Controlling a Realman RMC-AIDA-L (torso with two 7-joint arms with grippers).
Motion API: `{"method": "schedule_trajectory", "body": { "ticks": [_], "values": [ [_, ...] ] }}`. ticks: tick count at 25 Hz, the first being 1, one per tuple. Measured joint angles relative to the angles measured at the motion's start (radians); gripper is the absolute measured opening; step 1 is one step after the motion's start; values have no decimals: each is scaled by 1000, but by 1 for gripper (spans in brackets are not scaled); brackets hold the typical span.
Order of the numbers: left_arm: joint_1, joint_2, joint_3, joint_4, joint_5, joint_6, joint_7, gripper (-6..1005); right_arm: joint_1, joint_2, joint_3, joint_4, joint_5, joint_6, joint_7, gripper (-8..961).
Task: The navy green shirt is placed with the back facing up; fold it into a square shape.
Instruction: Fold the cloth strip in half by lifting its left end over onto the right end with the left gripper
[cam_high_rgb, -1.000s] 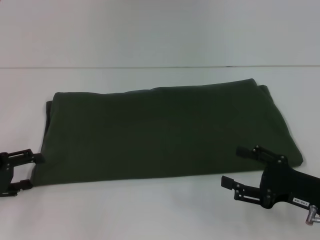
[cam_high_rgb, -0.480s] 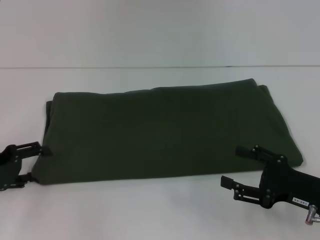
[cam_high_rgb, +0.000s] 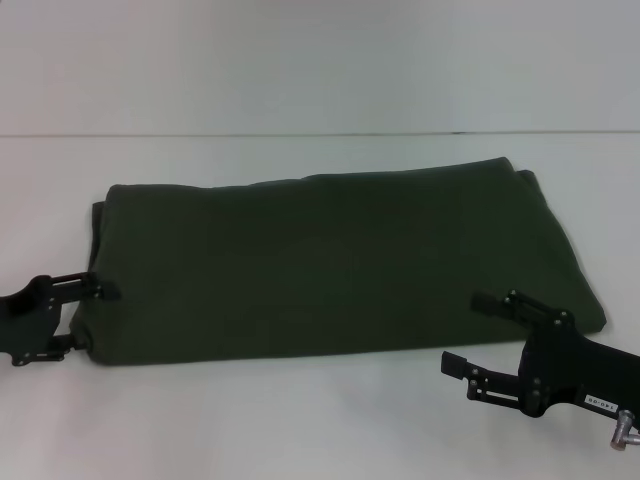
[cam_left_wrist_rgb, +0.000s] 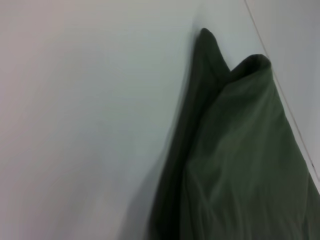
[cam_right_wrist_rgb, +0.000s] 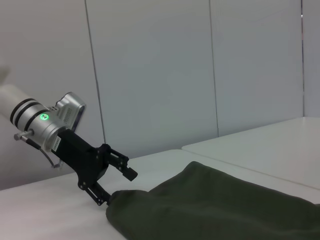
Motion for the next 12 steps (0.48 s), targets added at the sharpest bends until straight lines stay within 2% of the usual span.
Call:
{"method": "schedule_trajectory", "body": {
  "ticks": [8, 12],
  "values": [
    [-7, 1, 27, 5, 0, 13, 4, 841, 0, 0, 0, 2, 2, 0, 0, 914],
    [-11, 1, 53, 12, 0, 15, 3, 658, 1, 0, 0, 2, 5, -6, 0, 914]
  ]
}}
